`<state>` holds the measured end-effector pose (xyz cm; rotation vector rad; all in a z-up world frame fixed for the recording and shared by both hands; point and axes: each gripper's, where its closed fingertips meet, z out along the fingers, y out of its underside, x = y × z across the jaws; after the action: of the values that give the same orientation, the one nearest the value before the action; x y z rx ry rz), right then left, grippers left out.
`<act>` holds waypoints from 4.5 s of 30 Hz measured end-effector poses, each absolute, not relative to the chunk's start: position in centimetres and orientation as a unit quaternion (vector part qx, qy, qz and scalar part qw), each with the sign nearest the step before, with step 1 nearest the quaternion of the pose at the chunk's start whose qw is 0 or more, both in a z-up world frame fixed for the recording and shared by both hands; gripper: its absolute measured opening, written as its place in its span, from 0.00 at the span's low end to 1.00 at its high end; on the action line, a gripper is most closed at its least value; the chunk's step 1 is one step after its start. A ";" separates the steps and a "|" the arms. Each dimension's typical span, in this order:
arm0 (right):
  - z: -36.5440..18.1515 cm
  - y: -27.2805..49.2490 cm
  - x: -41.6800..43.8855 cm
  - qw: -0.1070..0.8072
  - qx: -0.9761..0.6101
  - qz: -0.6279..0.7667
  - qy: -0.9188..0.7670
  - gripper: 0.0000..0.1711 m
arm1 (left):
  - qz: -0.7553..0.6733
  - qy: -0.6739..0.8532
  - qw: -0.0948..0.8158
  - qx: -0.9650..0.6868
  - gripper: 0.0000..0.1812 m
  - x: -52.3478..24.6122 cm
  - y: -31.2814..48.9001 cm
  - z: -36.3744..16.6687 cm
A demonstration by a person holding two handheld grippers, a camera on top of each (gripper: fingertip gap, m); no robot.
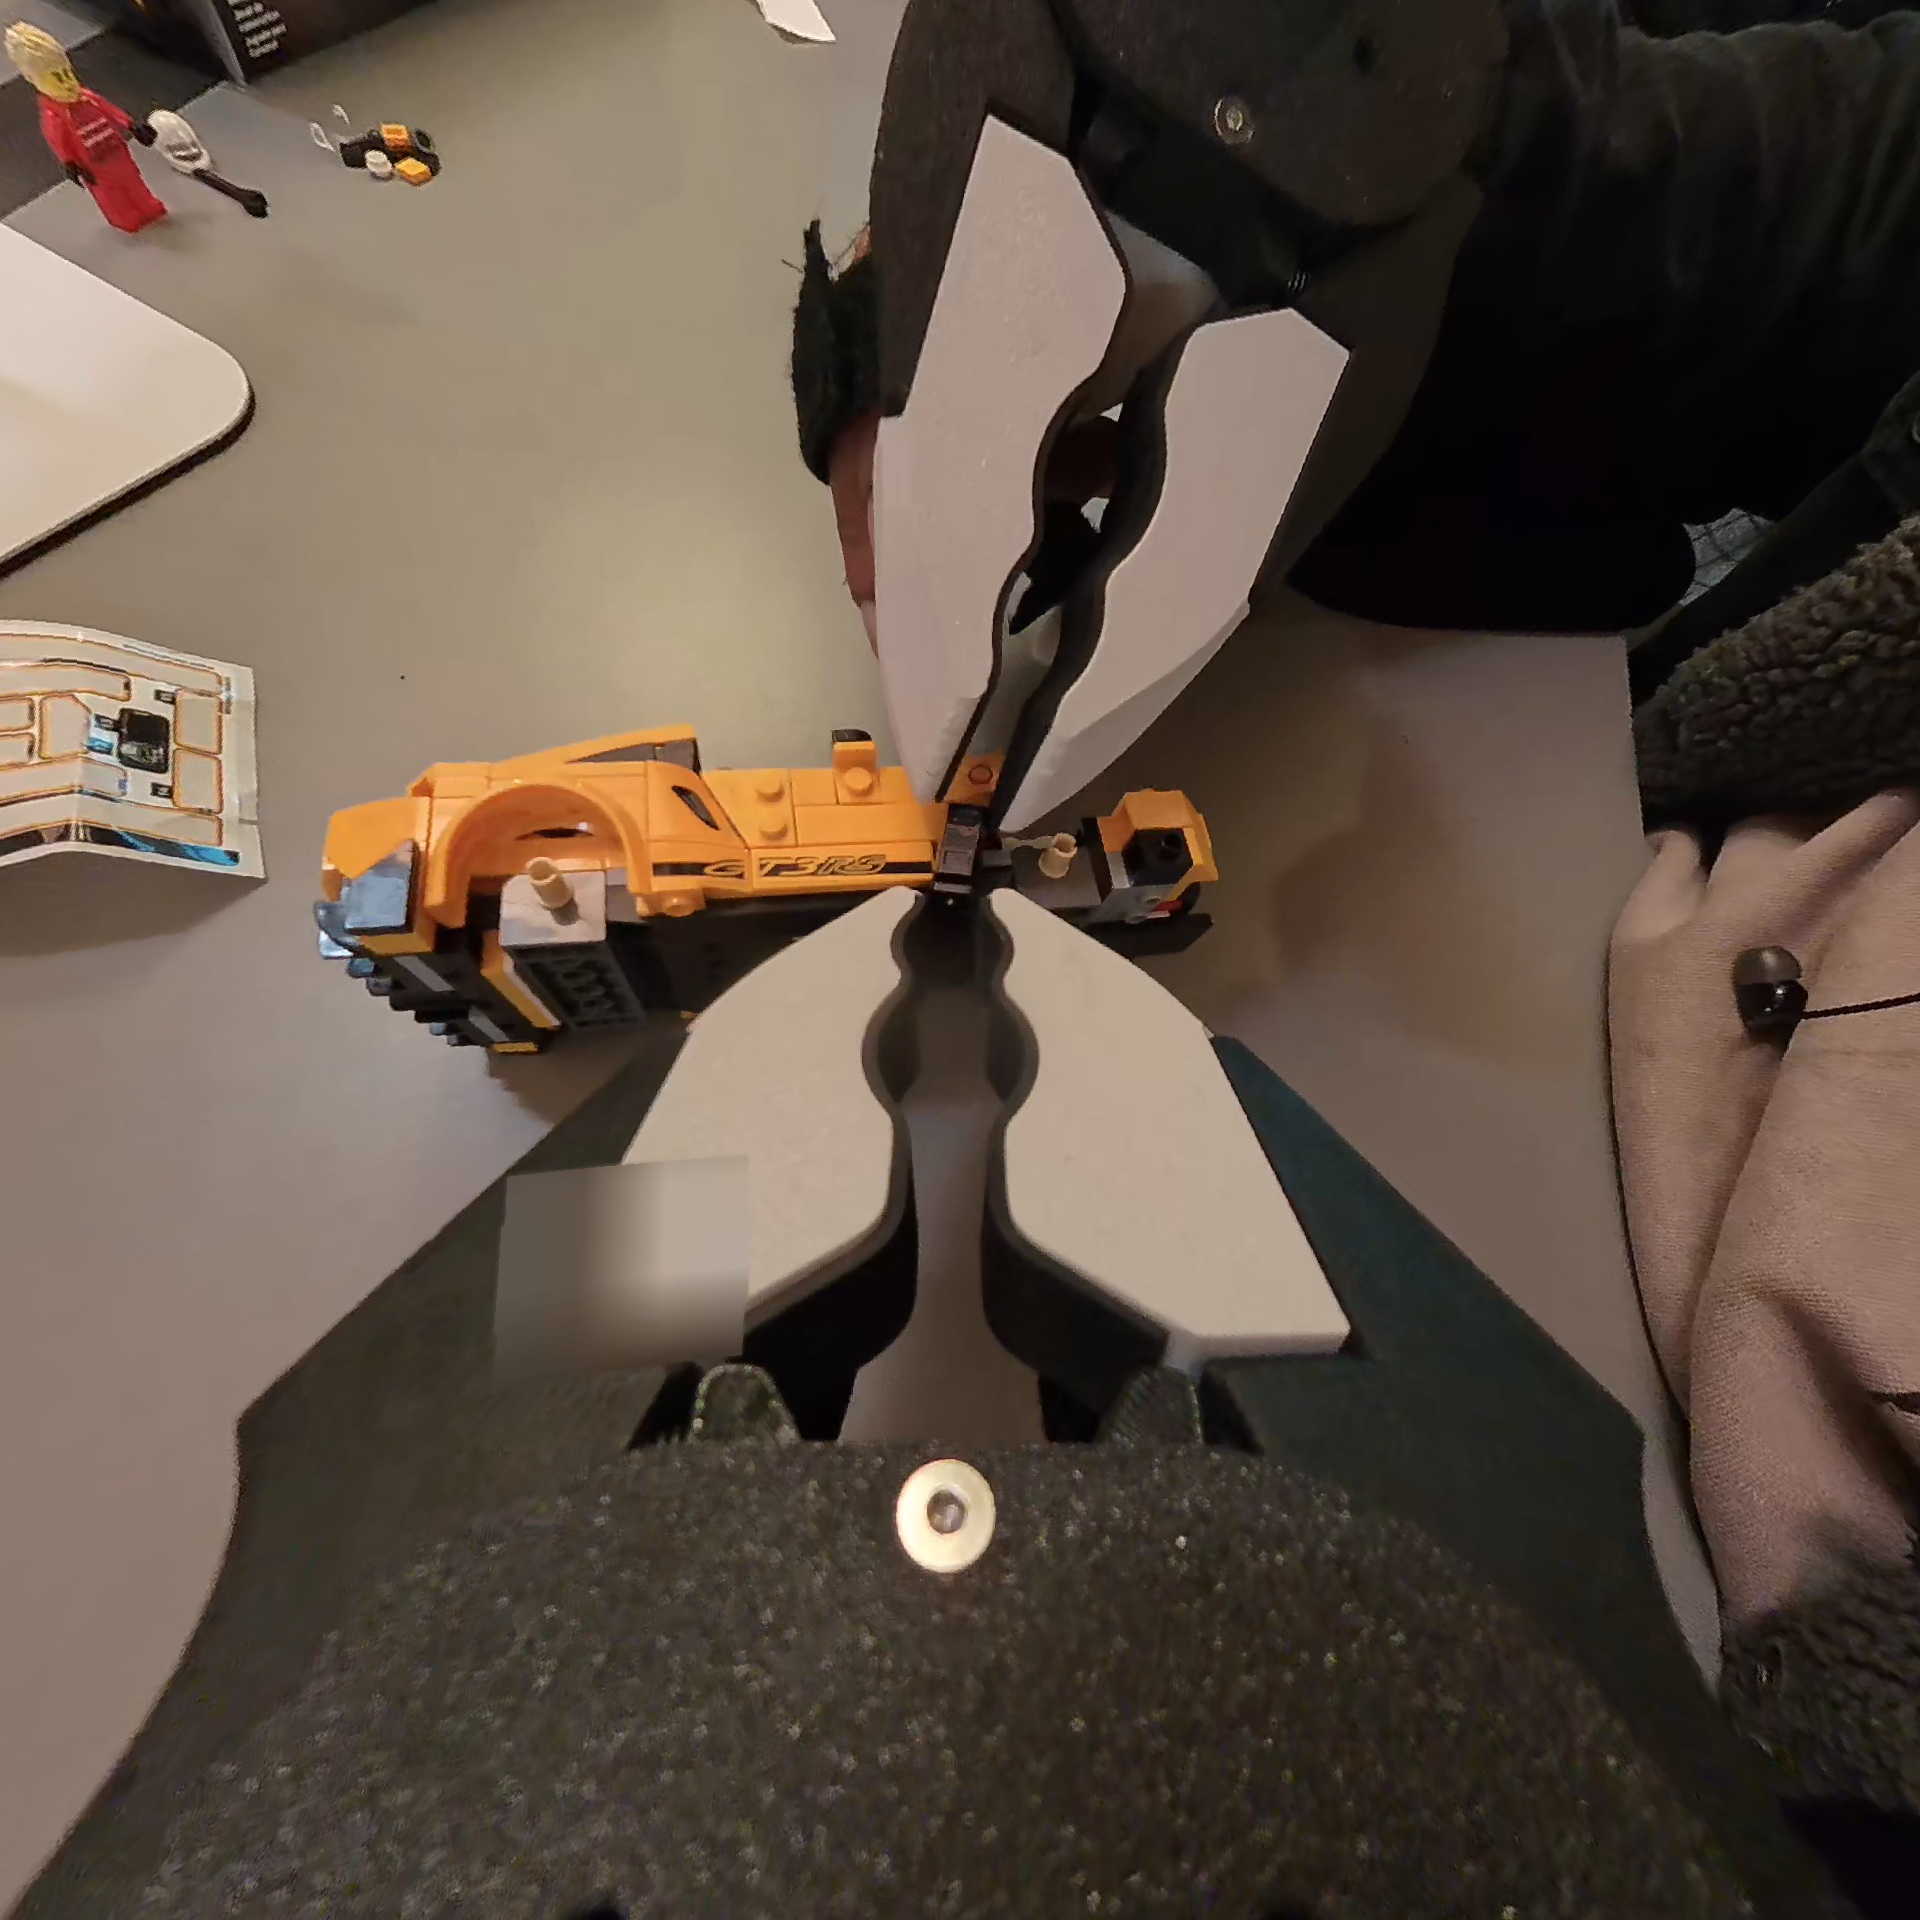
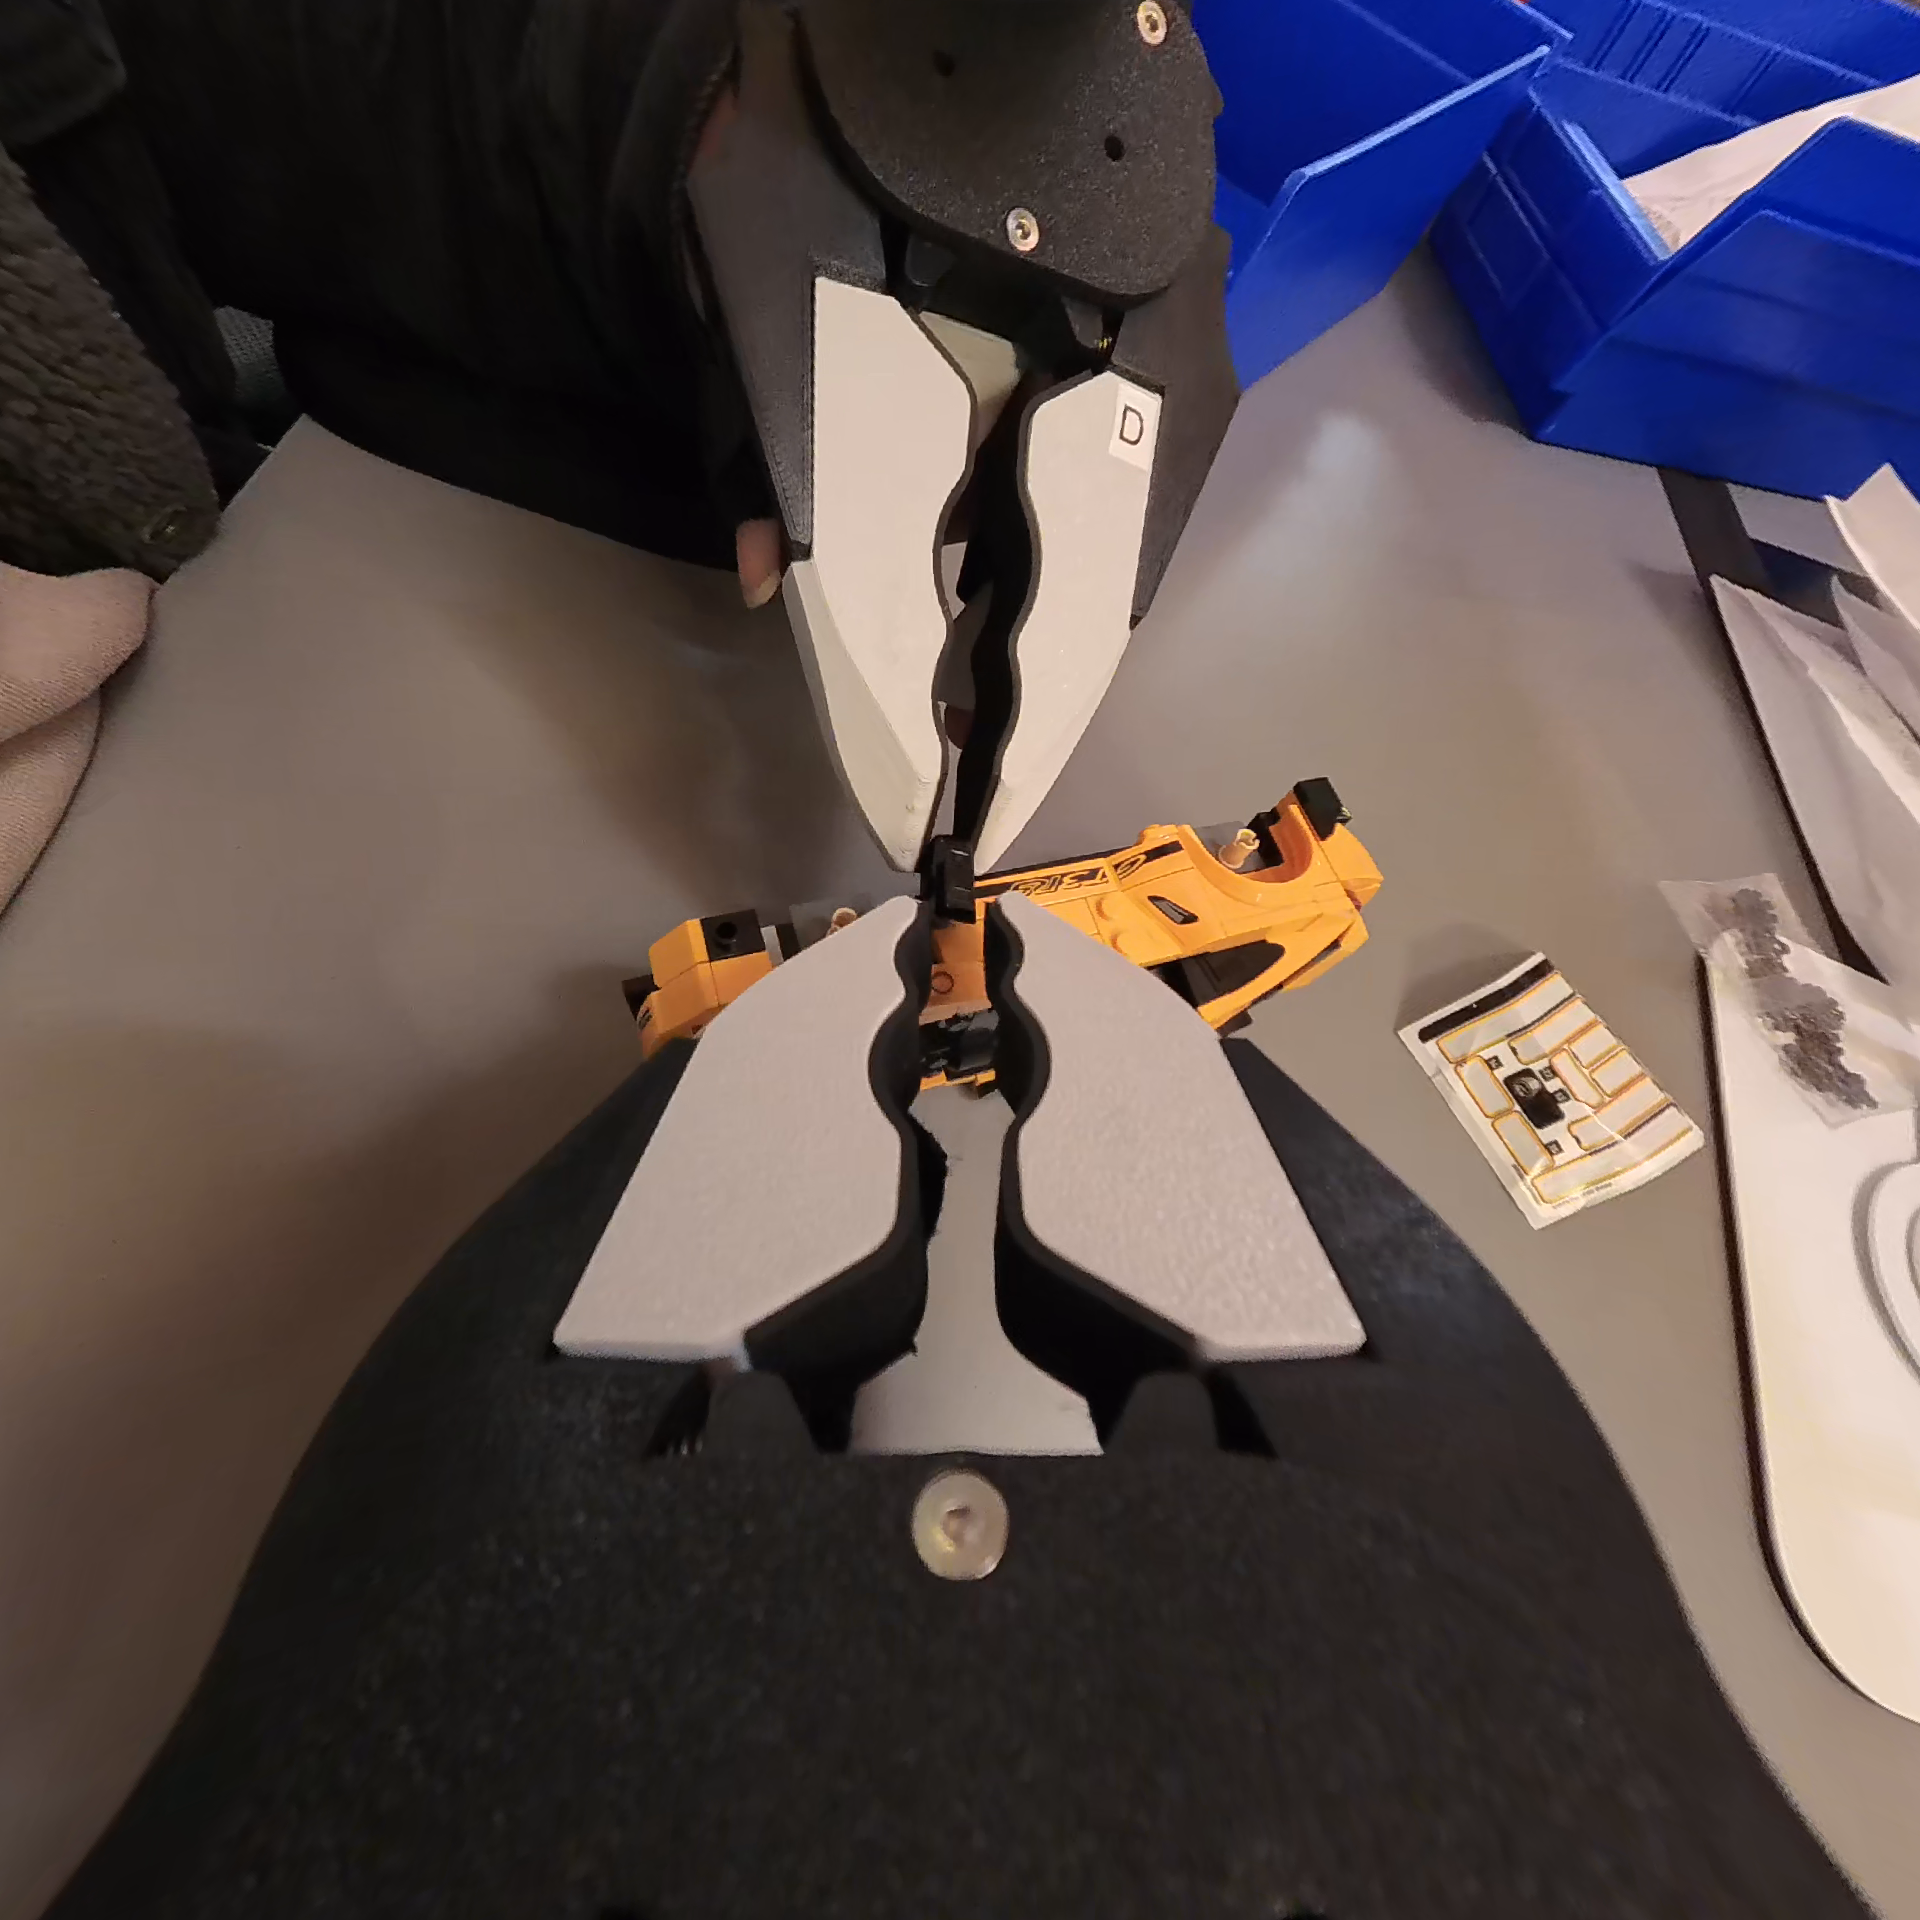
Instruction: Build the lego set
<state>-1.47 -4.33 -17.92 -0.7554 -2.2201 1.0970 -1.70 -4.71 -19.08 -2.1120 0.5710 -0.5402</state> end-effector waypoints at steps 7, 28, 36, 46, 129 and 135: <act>-18.1 -4.5 -1.5 0.270 -0.282 0.406 -0.826 0.06 | -0.201 0.228 0.427 -0.851 0.04 -1.7 -4.7 -19.1; -17.4 -2.8 -1.5 0.284 -0.305 0.406 -0.813 0.06 | -0.192 0.208 0.430 -0.857 0.04 -3.4 -5.0 -18.4; -17.6 -2.6 -1.5 0.285 -0.308 0.401 -0.815 0.06 | -0.187 0.202 0.440 -0.855 0.04 -3.2 -4.7 -18.2; -17.2 -3.4 -1.2 0.271 -0.302 0.415 -0.814 0.06 | -0.146 0.215 0.446 -0.857 0.04 -1.9 -3.9 -18.5; -18.0 -4.7 -1.7 0.160 -0.236 0.303 -0.909 0.04 | -0.109 0.245 0.429 -0.863 0.04 -1.6 -4.1 -19.0; -18.0 -4.7 -1.6 0.152 -0.235 0.297 -0.913 0.03 | -0.110 0.244 0.428 -0.863 0.04 -1.6 -4.1 -19.0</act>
<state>-1.65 -4.71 -18.00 -0.6742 -2.6212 0.8513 -1.63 -4.13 -19.00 -2.1555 0.6097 -0.2735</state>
